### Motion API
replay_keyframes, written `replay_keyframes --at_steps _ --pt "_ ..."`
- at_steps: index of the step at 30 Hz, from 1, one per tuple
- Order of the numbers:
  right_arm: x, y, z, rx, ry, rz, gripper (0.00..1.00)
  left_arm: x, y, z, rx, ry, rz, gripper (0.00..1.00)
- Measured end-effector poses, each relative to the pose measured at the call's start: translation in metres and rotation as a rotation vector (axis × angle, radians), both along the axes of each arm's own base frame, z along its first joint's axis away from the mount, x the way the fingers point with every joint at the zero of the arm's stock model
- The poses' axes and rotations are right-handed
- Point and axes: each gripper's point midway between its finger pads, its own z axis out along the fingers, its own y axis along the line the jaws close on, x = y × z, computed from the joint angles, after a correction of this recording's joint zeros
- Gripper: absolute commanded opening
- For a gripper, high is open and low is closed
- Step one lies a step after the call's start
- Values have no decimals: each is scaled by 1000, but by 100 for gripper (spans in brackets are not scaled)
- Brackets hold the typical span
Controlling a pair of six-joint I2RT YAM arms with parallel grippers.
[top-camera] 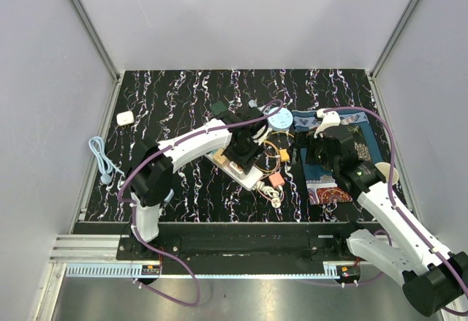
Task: Insert the plug
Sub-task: Insert the plug into the socket.
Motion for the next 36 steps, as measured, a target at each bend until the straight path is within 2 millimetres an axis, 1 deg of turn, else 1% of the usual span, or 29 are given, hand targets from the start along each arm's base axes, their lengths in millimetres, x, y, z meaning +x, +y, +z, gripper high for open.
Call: replay_keyframes --at_steps 10,24,27,30,36 --pt "0 0 -1 -1 1 0 100 -1 4 -1 22 0 -5 0" --pt "-4 2 -8 1 17 16 99 -4 1 -3 31 -8 -18 0" --pt "-5 2 -8 2 19 20 100 -5 0 -7 36 -21 -23 0" --pt "-5 2 -8 0 18 24 100 -7 2 -22 42 -20 -17 0" --pt "-6 5 -9 5 20 38 100 -7 1 -24 -2 -56 -14 0"
